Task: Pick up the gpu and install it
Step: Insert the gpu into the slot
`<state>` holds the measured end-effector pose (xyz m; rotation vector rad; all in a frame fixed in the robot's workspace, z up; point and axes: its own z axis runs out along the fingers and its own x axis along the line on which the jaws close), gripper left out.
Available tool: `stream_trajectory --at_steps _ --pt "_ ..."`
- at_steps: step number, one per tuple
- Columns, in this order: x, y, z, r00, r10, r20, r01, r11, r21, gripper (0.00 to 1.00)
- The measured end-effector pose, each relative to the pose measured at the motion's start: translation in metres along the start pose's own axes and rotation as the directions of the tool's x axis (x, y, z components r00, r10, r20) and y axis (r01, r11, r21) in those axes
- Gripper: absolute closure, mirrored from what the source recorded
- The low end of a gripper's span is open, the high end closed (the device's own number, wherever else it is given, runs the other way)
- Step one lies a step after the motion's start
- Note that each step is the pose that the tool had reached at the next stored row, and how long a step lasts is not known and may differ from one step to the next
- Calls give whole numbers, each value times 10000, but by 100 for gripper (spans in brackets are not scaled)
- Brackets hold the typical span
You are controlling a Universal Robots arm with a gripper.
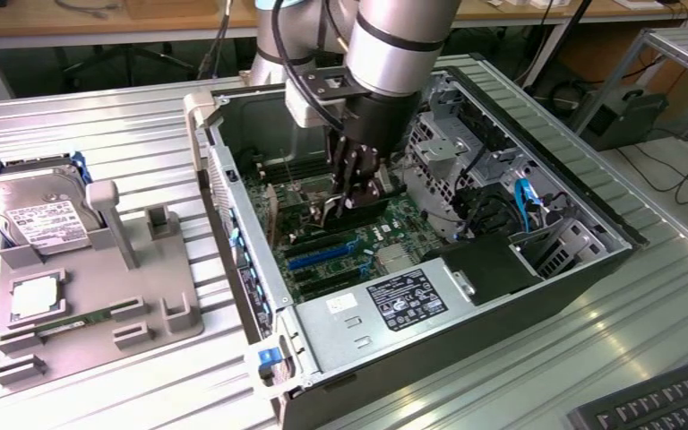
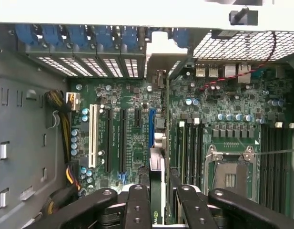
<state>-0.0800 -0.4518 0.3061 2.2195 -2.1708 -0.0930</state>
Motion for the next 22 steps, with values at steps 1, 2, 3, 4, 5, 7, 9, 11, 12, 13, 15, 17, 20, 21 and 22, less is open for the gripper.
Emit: stream_trajectory --at_steps 1,2,3,4,5,7,9,11,12,13,15,17,20,21,22 --pt "0 17 16 10000 0 0 0 10000 10 74" --pt "0 33 32 10000 0 0 0 10000 22 74" --pt "1 46 48 10000 0 -1 0 10000 34 74" --pt "1 55 63 10000 1 -1 -1 10000 45 74" --pt "3 58 74 10000 1 0 -1 10000 52 74" --pt "11 58 87 10000 1 -2 -1 10000 53 74" --pt "38 57 113 10000 2 -1 -2 10000 57 74" --pt "47 67 168 9998 174 7 -174 9998 79 74" --pt "51 86 186 9998 205 9 -205 9998 83 74" --pt "66 95 202 9998 204 12 -204 9998 86 74" --pt "80 105 222 9998 217 10 -217 9997 85 74" --pt "80 113 228 9997 244 11 -244 9997 85 74" --pt "80 112 262 9997 262 34 -262 9996 87 74" --pt "81 113 272 9996 262 40 -262 9996 86 74" --pt "81 113 283 9996 261 47 -261 9996 86 74"
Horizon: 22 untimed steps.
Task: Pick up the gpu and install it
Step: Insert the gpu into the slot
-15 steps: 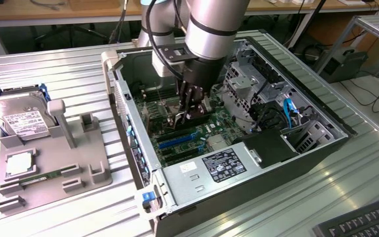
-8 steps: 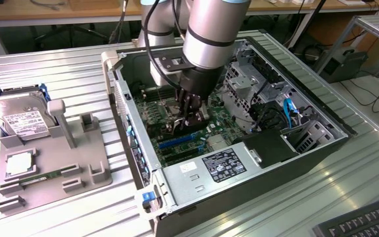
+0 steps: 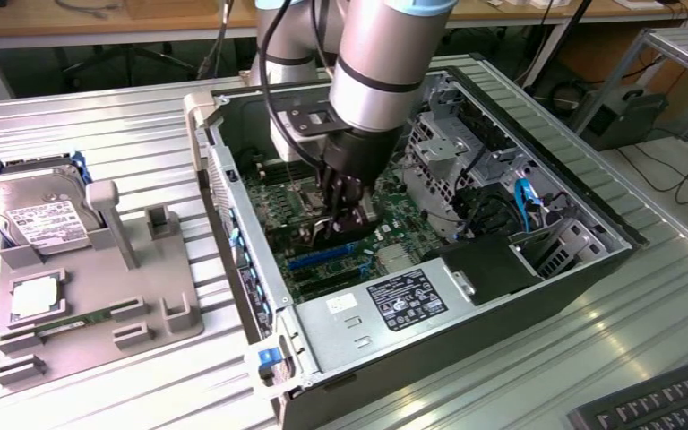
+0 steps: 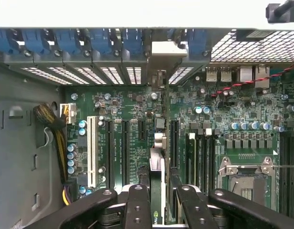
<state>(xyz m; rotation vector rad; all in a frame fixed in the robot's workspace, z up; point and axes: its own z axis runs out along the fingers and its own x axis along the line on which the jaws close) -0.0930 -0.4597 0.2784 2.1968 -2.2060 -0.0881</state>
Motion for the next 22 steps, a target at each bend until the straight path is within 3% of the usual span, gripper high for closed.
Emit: stream_trajectory --at_steps 12,19,22 --pt "39 16 88 10000 14 28 -14 10000 1 74" --pt "40 14 117 9999 27 129 -27 10000 0 74" --pt "41 14 125 9999 27 139 -27 10000 0 74"
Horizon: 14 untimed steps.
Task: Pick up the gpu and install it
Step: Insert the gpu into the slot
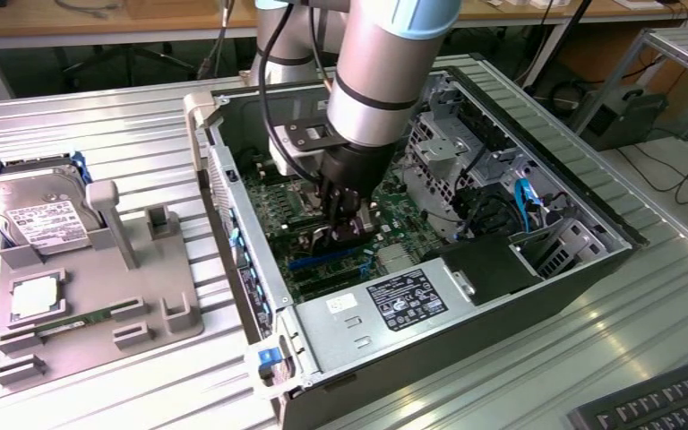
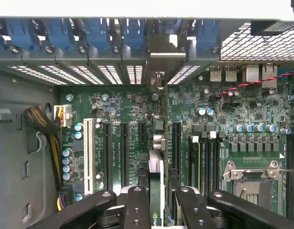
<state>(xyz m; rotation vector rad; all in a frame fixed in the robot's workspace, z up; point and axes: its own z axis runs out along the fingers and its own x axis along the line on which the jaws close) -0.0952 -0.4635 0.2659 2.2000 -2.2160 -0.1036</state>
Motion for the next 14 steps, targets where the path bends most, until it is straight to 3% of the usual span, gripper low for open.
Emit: stream_trajectory --at_steps 14 --pt "3 -2 67 10000 13 14 -13 10000 -1 74"
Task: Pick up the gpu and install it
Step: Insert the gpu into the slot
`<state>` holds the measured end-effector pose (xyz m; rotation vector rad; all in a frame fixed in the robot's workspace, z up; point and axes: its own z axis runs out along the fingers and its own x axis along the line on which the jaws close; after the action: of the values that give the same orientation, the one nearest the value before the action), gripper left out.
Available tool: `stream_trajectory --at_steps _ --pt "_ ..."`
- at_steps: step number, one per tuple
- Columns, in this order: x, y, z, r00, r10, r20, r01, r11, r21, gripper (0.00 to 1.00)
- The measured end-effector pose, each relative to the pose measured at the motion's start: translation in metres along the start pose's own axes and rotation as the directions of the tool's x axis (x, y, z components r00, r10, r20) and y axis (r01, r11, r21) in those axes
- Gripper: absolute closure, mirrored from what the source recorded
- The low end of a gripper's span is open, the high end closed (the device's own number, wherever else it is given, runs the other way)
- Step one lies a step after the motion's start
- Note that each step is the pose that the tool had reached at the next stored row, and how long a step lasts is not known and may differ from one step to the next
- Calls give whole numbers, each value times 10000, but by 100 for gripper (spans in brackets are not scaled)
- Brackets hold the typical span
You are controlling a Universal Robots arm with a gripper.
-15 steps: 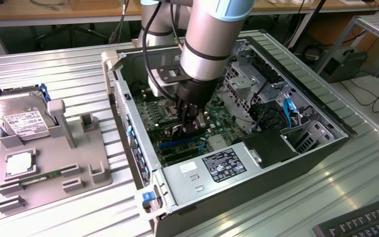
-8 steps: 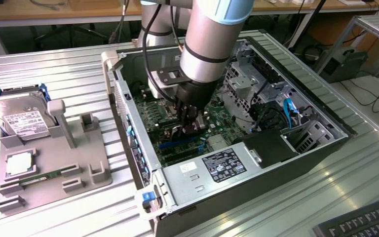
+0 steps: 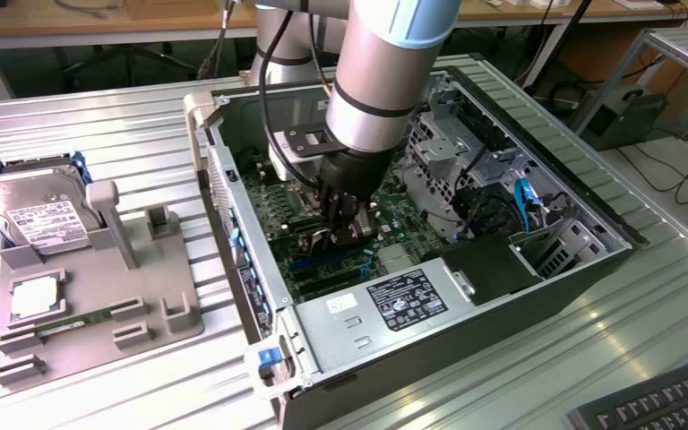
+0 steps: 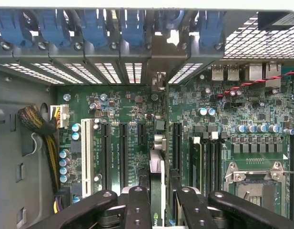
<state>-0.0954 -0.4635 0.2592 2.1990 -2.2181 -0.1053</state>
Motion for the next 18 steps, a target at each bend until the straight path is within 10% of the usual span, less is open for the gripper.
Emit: stream_trajectory --at_steps 18 --pt "0 2 8 9999 7 -106 -7 10000 -5 74"
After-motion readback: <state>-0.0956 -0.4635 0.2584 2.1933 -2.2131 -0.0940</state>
